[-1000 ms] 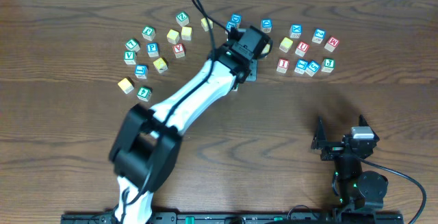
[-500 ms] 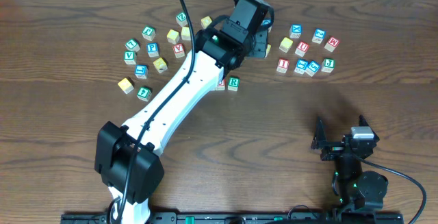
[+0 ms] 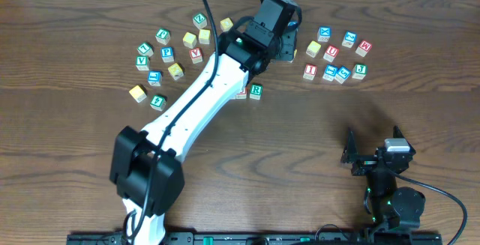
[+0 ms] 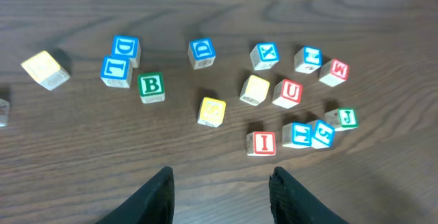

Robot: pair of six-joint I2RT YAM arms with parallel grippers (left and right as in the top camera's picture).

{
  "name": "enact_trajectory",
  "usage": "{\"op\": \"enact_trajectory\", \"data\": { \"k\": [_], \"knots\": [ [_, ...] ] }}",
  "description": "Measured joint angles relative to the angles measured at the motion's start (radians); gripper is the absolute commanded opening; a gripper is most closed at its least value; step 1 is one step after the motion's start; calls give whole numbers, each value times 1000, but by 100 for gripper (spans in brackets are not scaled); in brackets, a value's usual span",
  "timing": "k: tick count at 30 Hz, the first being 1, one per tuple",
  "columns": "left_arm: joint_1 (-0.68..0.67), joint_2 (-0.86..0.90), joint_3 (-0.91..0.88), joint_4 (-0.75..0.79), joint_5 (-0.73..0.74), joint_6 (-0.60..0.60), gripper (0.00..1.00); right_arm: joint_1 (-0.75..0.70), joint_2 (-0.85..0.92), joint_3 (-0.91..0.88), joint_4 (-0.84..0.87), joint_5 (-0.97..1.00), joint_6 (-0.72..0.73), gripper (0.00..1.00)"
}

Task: Spell out NEURIPS
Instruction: 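Release the R block and raise the left gripper, then move the left gripper over the red I block on the right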

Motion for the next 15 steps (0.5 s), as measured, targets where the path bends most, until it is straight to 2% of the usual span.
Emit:
{"op": "enact_trajectory", "data": {
  "k": [9, 15],
  "knots": [
    [0, 126, 0, 56, 33, 10, 45, 0, 0, 0, 0, 0, 0, 99],
    [-12, 183, 0, 89, 72, 35, 51, 0, 0, 0, 0, 0, 0, 99]
  ]
}}
